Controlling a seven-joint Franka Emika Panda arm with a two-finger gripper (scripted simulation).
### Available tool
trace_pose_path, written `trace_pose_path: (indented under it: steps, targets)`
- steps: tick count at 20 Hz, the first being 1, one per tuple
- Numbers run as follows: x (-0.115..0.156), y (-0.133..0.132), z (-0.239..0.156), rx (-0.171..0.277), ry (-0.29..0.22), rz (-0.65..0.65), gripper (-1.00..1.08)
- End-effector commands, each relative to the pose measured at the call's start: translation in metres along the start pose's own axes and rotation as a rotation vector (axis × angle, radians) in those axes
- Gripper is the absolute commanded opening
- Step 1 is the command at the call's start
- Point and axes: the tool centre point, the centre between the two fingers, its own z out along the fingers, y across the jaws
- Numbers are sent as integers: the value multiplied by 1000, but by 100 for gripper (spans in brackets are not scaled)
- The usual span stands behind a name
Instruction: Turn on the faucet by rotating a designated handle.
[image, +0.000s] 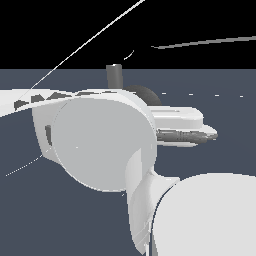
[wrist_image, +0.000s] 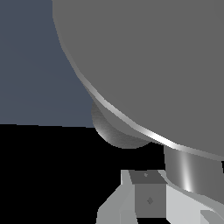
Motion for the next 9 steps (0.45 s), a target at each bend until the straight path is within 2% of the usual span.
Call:
trace_pose_path:
  steps: [1,9]
  targets:
    - [-60,22,-11,-13,-134,42,-100]
    - [-71,37,-13,-17,-162,42,-100]
